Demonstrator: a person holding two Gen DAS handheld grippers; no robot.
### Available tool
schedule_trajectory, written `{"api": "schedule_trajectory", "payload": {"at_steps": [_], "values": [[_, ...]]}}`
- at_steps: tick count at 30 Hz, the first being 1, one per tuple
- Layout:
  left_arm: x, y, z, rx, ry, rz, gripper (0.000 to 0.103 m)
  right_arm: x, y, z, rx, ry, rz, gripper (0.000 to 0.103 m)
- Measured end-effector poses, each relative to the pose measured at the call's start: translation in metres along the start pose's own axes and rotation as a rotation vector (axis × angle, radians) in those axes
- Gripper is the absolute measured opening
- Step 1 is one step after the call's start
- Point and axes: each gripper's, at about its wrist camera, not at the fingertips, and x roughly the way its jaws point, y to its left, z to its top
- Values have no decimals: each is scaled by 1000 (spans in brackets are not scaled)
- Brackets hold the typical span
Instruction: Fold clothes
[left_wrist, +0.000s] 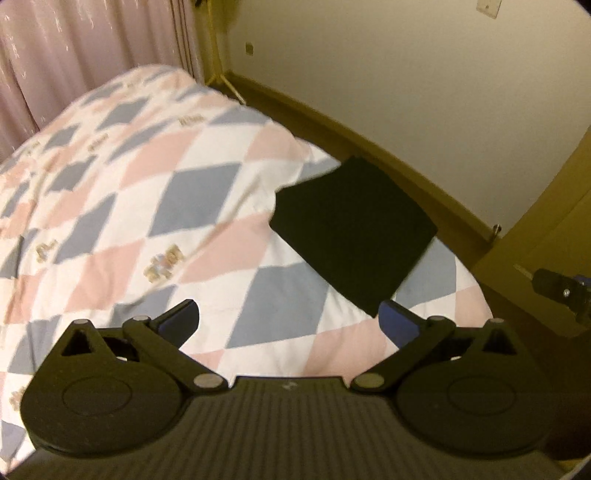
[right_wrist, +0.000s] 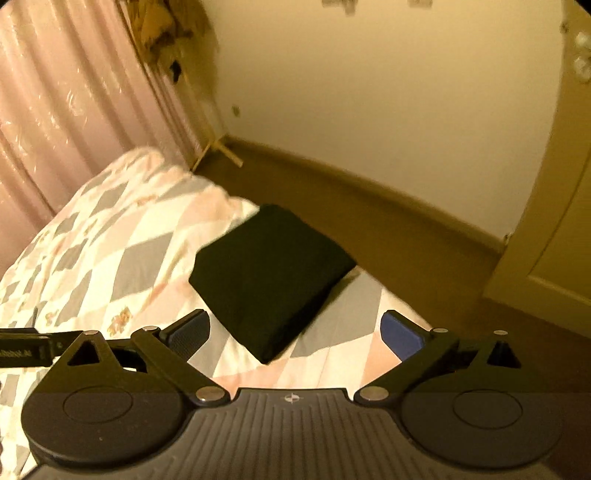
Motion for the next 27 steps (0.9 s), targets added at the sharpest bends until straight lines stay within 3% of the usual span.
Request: {"api": "schedule_trajectory", "payload": {"at_steps": [6, 12, 14, 19, 27], "values": [[-60, 20, -6, 36, -157, 23, 102, -45, 34, -25, -6, -130, -70, 103], [-107, 32, -18, 46, -269, -22, 102, -76, 65, -57, -76, -218, -172, 103], [-117, 31, -22, 70, -289, -3, 102, -86, 70, -67, -64, -252, -163, 103], [-118, 29, -28, 90, -237, 26, 102, -94, 67, -75, 49, -213, -113, 103], [-109, 28, -41, 86, -110, 30, 102, -88, 74, -84, 50, -117, -96, 103]]}}
